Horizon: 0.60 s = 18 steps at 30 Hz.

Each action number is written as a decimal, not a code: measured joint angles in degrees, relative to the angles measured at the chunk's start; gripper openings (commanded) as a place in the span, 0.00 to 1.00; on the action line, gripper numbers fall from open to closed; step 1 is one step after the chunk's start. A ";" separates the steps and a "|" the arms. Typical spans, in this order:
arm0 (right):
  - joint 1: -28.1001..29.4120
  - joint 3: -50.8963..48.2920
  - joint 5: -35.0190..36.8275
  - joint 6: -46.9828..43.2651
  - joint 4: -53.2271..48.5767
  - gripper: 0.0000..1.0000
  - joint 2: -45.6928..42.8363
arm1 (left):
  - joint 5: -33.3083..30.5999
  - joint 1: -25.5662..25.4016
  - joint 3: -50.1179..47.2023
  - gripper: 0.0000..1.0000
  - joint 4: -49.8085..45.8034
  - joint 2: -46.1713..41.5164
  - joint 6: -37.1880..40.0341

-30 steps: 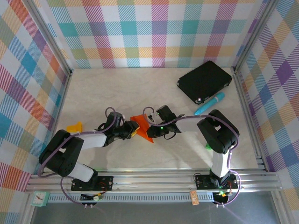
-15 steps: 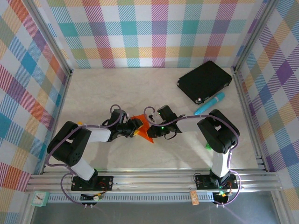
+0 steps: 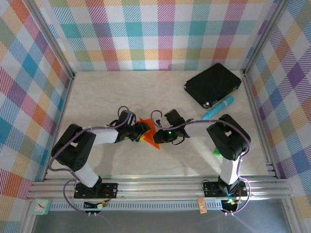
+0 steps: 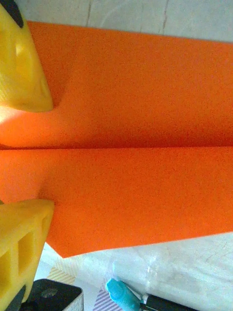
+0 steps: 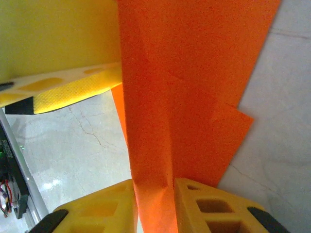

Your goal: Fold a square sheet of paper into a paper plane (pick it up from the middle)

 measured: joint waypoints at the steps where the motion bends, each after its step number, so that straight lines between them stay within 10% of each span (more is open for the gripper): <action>1: 0.02 0.07 -0.04 0.61 -0.42 0.27 0.00 | -0.13 -0.07 0.24 0.52 -0.46 0.04 0.17; 18: 0.02 2.78 -1.49 3.58 -2.54 0.24 0.46 | -0.37 -0.48 1.66 0.52 -2.23 0.79 1.18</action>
